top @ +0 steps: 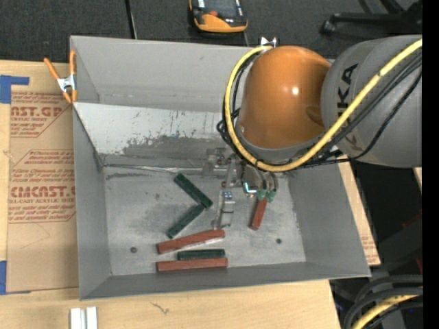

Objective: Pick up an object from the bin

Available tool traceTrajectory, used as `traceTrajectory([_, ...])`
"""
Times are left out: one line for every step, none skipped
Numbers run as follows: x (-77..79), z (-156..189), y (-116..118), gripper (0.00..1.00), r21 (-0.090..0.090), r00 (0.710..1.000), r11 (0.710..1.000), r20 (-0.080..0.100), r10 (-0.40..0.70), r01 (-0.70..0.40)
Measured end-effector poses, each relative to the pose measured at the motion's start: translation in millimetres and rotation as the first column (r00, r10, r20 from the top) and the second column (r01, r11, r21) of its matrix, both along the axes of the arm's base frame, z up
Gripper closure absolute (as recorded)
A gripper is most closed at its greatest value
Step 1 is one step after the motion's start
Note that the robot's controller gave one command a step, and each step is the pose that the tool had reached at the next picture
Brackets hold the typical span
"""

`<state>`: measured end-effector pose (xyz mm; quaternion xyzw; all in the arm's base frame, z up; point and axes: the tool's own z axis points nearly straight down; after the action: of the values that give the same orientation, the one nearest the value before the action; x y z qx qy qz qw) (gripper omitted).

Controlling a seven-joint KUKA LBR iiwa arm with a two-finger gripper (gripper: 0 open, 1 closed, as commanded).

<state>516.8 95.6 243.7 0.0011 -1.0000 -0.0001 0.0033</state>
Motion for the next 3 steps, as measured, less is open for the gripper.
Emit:
traceTrajectory([1.6, 4, -1, 0.0, 0.001, 1.0, 1.0, 0.008, -0.002, 0.002])
traceTrajectory([7.9, -52, 1, 0.0, 0.0, 0.992, 0.992, 0.011, 0.125, -0.125])
traceTrajectory([6.0, -79, -1, 0.0, 0.0, 0.913, 0.913, 0.007, 0.407, -0.407])
